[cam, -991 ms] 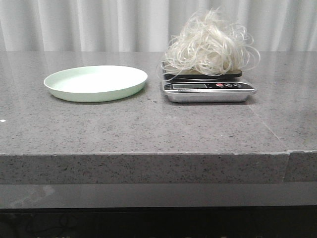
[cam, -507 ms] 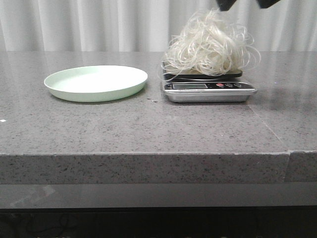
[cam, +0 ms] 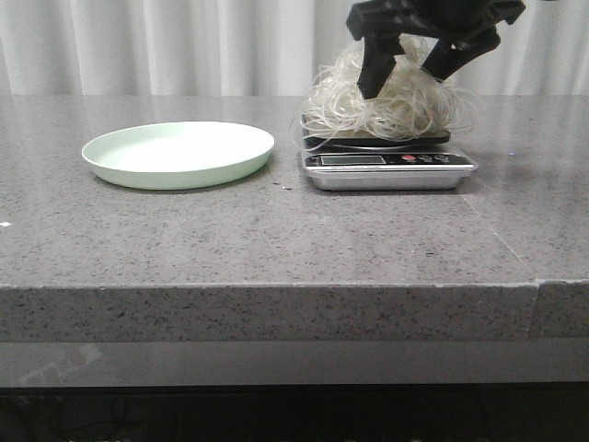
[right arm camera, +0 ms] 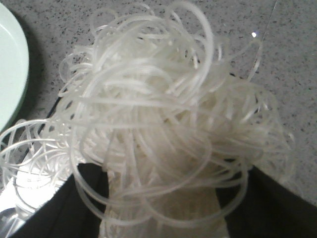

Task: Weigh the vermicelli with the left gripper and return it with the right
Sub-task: 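Lower the right gripper onto the vermicelli on the scale and close, then lift the vermicelli with the right gripper and carry it over the plate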

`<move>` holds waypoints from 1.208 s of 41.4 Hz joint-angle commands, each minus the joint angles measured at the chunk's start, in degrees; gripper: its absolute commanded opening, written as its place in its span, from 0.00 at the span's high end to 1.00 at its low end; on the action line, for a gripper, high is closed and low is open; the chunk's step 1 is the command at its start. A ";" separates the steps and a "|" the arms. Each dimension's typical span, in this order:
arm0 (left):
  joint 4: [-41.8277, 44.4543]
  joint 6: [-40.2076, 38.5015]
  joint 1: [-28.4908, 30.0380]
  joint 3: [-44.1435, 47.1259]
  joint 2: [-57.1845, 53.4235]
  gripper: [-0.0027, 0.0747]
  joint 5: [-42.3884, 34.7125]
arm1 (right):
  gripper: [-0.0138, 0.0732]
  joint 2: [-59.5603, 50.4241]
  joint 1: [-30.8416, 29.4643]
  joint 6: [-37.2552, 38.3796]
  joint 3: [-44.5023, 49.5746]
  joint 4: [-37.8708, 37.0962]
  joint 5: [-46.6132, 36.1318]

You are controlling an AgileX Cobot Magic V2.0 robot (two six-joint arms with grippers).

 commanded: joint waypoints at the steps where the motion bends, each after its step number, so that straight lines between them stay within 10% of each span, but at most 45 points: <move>1: -0.29 -0.62 -0.51 -1.33 0.12 0.40 -4.08 | 0.33 -2.08 0.05 -0.42 -1.96 -0.47 -1.94; 13: -0.29 -0.62 -0.51 -1.33 0.12 0.40 -4.08 | 0.61 -2.27 0.05 -0.42 -1.96 -0.47 -1.94; 50: -0.29 -0.62 -0.51 -1.33 0.12 0.40 -4.08 | 0.61 -5.78 13.48 -0.42 -18.37 0.80 -4.14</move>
